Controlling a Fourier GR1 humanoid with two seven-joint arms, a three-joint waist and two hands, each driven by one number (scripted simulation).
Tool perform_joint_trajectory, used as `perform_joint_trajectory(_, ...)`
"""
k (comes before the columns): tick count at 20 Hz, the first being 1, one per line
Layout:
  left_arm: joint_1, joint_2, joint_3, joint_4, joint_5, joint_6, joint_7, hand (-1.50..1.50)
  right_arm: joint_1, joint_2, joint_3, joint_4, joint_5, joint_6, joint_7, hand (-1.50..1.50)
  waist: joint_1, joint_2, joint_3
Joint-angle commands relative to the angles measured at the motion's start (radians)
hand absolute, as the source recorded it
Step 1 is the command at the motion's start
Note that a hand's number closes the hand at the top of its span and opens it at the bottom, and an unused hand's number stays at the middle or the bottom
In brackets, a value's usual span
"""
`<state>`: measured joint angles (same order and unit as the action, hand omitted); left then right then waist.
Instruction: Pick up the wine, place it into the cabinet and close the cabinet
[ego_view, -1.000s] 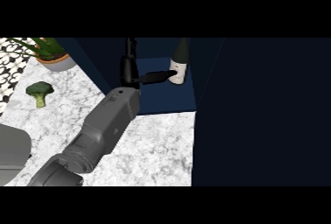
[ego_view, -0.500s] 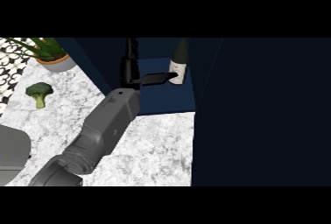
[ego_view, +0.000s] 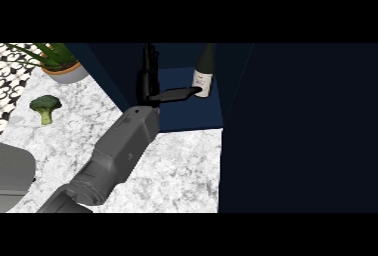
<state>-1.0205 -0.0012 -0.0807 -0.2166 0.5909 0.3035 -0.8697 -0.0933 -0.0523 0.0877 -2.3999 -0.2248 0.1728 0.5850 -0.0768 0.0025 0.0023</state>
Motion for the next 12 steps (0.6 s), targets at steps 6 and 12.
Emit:
perform_joint_trajectory(6,0.245,0.001,-0.281,-0.26,0.193,0.113,0.032,-1.5,-0.032,-0.005,-0.006,-0.053,0.002,-0.043,0.061,-1.5,0.025,-0.007,-0.003)
perform_joint_trajectory(12,0.372,0.001,-0.495,-0.565,0.268,0.329,0.081,-1.5,0.011,-0.018,-0.015,-0.119,-0.002,-0.049,0.063,-1.5,0.055,-0.008,-0.003)
